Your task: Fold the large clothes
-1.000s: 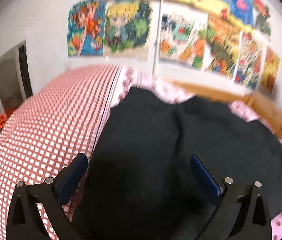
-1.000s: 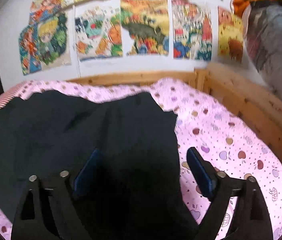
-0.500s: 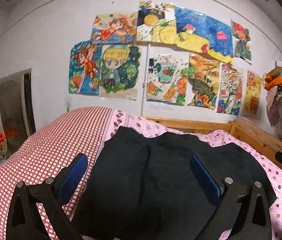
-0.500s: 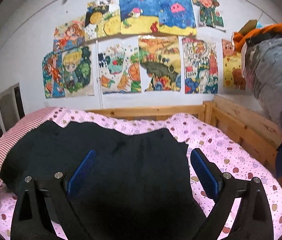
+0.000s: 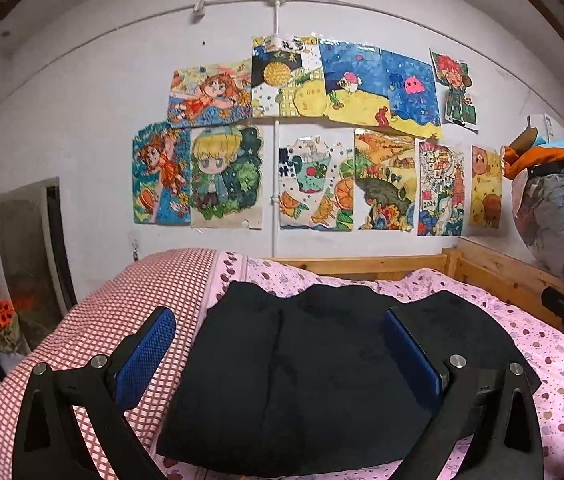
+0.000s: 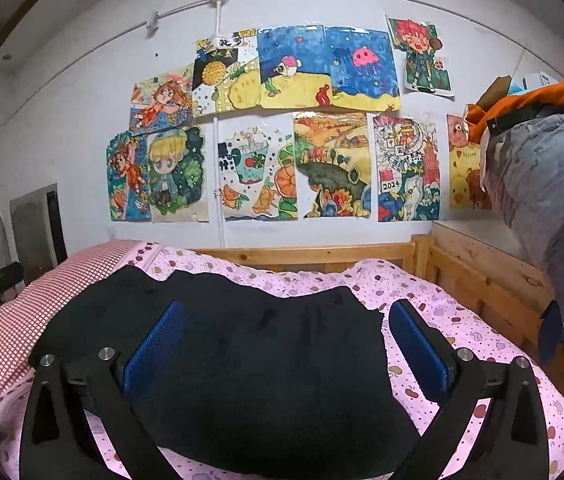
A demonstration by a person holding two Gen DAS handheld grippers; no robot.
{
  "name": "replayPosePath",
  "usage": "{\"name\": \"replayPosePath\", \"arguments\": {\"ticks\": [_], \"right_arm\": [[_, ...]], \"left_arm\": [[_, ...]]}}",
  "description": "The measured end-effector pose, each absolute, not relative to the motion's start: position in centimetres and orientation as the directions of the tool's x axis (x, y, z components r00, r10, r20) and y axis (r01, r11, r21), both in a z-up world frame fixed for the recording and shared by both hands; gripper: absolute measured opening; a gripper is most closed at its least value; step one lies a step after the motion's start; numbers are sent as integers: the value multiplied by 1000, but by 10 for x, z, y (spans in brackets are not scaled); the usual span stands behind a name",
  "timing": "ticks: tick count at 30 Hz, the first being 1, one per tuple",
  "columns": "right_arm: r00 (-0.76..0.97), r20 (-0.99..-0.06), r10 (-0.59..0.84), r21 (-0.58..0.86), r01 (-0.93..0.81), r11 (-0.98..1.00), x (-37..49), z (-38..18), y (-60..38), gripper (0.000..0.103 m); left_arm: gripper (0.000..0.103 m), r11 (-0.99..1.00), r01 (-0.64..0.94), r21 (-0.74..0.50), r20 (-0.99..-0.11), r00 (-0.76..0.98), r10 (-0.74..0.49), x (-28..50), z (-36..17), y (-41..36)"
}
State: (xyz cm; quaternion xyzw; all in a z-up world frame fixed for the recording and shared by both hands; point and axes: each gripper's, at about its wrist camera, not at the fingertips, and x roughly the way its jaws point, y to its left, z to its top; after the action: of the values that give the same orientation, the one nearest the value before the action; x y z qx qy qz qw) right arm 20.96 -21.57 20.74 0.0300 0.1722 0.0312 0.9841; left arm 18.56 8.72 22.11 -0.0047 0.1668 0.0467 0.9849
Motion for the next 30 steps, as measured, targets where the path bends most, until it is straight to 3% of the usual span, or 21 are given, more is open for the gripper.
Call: {"name": "replayPosePath", "arguments": {"ticks": [17,30], "right_arm": [[937,-335,102,39,-95,995,180,213,-197,101],[909,-413,54,-12,-65,998,165,219,-185,101]], "left_arm": [[103,992,-110,63,-342,931,124,164,230,74],[103,989,-127,70,-351,925,144,133,233,70]]}}
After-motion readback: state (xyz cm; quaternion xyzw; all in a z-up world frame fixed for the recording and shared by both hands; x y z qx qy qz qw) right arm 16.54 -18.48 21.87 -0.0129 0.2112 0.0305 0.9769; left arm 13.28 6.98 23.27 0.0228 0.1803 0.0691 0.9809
